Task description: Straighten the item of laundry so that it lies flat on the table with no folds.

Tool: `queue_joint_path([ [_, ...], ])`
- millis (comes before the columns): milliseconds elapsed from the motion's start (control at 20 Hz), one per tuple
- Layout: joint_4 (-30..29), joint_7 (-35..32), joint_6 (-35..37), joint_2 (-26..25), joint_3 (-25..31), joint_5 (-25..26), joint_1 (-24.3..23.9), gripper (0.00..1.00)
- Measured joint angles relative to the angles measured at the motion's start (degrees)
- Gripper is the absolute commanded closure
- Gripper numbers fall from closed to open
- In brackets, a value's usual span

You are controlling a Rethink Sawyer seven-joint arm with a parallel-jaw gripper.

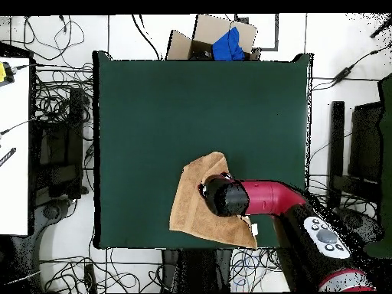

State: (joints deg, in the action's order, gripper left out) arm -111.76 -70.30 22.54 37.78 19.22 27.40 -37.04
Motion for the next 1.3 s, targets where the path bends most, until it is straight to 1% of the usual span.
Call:
queue_joint_path([
  [300, -2.1, -2.2, -3.3, 1.8, -3.7, -3.2, 4.0, 0.00],
  [600, -4.6, -6.7, -10.1, 1.7, -8.6, -7.4, 7.7, 0.00],
  [950, -6.7, -13.0, -17.9, 0.4, -14.2, -12.4, 10.7, 0.00],
  [1000, -7.1, -14.9, -20.2, -0.5, -16.0, -13.8, 11.5, 0.00],
  [1300, -8.4, -18.1, -23.9, -2.1, -19.3, -17.0, 12.8, 0.00],
])
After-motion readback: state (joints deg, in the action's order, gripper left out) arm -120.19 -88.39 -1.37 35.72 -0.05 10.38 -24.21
